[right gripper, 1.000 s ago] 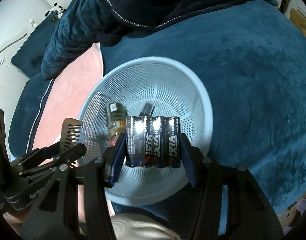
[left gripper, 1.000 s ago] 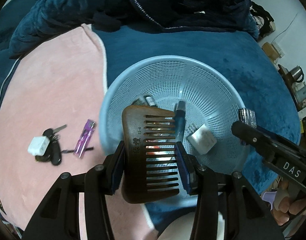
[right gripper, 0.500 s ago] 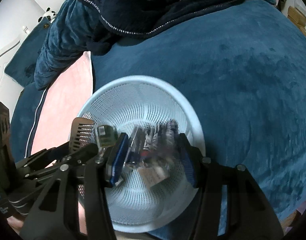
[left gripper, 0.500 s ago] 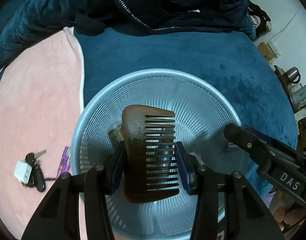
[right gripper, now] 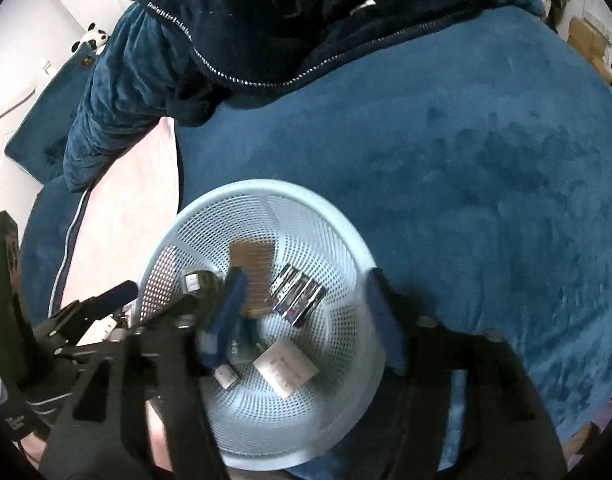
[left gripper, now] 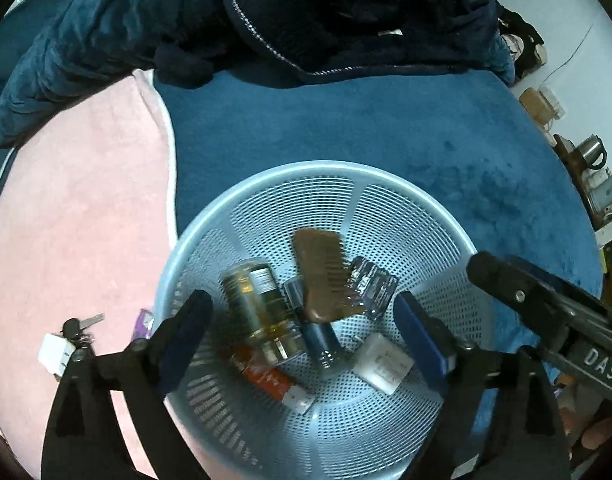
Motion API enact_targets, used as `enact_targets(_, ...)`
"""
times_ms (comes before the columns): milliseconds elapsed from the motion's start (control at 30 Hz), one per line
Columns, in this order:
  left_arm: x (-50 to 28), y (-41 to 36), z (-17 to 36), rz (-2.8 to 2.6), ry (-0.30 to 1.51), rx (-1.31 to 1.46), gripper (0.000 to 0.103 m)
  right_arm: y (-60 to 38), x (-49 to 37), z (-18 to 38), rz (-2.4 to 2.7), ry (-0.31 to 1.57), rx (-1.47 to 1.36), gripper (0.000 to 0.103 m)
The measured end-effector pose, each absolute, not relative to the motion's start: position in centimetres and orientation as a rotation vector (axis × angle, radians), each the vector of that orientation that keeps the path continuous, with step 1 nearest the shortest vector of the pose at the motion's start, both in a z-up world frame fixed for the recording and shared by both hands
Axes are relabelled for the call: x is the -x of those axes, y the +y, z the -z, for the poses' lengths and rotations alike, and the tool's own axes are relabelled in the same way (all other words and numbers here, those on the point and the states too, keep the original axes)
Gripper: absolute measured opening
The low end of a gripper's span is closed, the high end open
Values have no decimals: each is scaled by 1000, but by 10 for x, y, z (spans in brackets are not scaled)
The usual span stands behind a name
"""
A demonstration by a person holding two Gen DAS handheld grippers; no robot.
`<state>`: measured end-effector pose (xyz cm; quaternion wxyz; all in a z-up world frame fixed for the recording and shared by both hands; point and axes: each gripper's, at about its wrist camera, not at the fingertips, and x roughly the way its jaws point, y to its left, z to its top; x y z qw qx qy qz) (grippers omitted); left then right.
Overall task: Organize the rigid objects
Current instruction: 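Open both grippers to drop the comb and batteries into the basket, then withdraw both grippers from the basket toward the charger, keys and purple lighter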
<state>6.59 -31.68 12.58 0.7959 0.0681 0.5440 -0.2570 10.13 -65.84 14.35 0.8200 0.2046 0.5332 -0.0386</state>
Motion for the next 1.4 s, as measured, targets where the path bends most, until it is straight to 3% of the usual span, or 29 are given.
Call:
enact_targets(167,-63,-302,-129,529,1166,-137,96,-656,-95,-143,93,1154,-443,89)
enact_targets(233,-61,-296,-130,522,1166,-140,98,-653,-93,-142,97,1160,-429,98)
enact_targets(367,-59,-286,-129,512,1167,-132,98,-645,-90,-143,109,1164,-386,102)
enact_targets(1400,-52,-212,-130,451,1155,-71,100,-577,-82,-152,73,1181,-249,103)
